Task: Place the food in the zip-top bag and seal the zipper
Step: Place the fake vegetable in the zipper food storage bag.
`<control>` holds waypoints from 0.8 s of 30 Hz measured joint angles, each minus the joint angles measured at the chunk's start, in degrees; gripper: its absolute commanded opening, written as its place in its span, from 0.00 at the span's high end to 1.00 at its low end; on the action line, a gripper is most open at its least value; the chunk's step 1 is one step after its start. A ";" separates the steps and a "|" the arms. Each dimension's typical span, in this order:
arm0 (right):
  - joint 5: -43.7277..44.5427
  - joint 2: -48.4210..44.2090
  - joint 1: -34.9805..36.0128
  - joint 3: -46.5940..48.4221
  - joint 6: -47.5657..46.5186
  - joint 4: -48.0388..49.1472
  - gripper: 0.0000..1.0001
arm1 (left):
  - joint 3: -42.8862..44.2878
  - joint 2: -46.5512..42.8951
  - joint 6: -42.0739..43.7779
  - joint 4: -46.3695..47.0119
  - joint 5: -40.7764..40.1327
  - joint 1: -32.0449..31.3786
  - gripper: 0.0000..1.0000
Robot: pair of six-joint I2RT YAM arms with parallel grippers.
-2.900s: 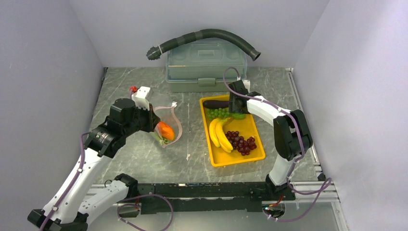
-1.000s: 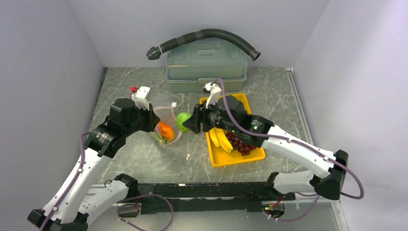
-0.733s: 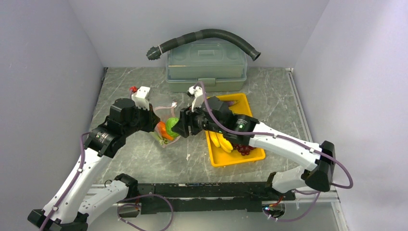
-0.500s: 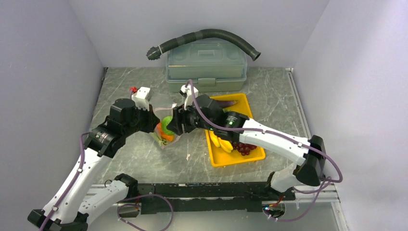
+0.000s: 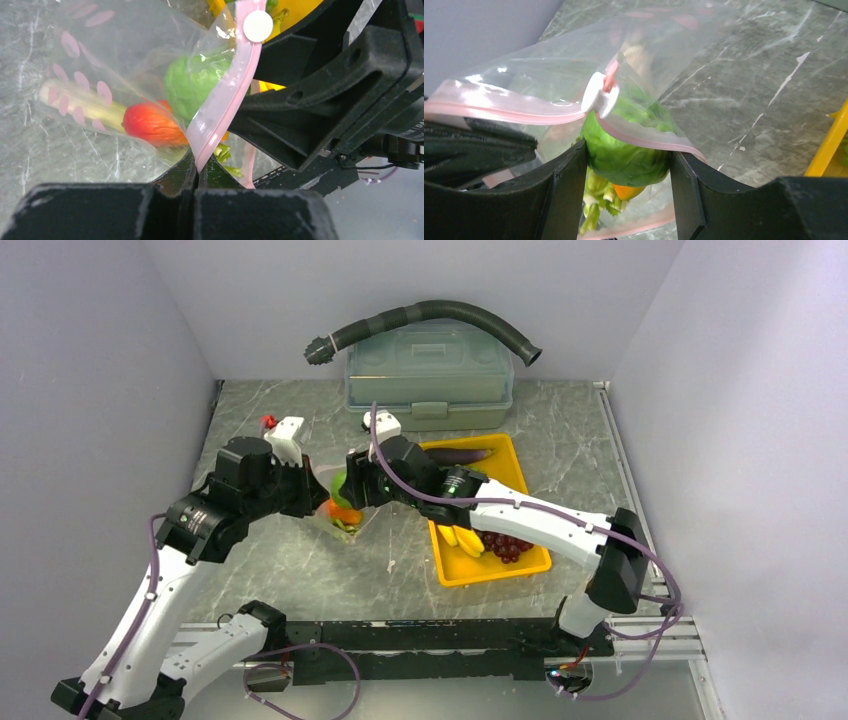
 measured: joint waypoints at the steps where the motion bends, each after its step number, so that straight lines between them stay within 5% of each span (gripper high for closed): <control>1: 1.27 0.07 0.17 0.28 0.37 -0.17 0.93 | 0.70 0.42 -0.22 -0.72 0.31 0.00 1.00; 4: 4.15 0.46 0.63 1.53 1.49 -0.72 0.89 | 3.08 1.38 -1.03 -3.58 1.57 0.00 1.00; 9: 6.14 2.51 1.84 5.46 2.25 -2.62 0.46 | 7.56 2.38 -1.31 -7.43 3.63 0.00 1.00; 11: 6.62 3.52 2.29 7.21 2.25 -3.50 0.37 | 9.11 2.78 -1.31 -8.50 4.42 0.00 1.00; 24: 6.73 -0.20 4.22 8.87 1.51 -7.78 0.18 | 10.40 3.63 -2.78 -10.60 2.12 0.00 1.00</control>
